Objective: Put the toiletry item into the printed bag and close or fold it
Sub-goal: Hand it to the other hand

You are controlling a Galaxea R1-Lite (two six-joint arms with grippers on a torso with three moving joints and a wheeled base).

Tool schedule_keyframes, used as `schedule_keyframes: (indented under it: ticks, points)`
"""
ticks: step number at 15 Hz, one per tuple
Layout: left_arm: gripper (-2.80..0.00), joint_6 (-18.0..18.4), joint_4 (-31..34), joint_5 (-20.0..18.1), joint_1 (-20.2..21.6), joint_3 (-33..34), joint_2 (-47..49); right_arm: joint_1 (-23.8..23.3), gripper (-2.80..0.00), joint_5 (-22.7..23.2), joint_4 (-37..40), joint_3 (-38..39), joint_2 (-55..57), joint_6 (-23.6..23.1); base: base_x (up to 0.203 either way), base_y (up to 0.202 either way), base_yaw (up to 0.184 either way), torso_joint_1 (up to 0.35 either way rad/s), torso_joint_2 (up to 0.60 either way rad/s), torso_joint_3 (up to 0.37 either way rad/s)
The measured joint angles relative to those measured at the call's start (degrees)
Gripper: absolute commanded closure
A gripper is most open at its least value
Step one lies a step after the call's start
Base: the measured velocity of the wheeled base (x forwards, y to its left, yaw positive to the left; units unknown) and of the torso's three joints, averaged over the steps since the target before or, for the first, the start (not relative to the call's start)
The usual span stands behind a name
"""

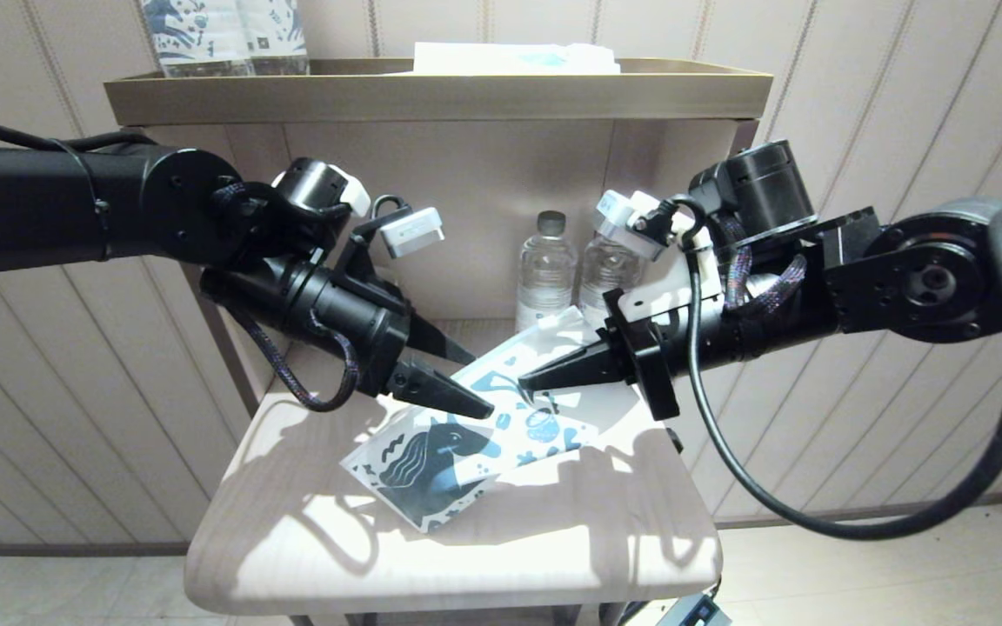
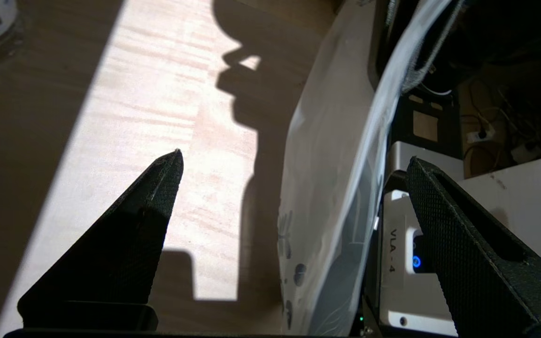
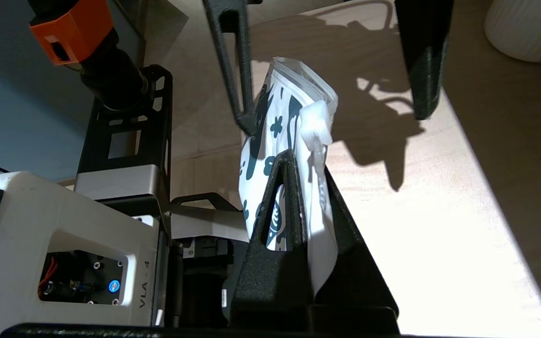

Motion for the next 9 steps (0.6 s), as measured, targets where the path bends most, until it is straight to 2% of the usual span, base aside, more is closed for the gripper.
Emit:
schedule_keyframes:
  ticks: [1,9]
  points:
    - [0.00,0.01,-0.11,0.01,0.14,0.44,-0.18,-0.30,0.00,0.00,0.02,0.00,-0.16,0.06,0.000,0.000,0.000,0.000,0.00,0.000]
    - [0.00,0.09,-0.27,-0.16,0.31,0.81,-0.71,-0.54,0.00,0.07,0.05,0.15,-0.44,0.04,0.000,0.000,0.000,0.000,0.00,0.000]
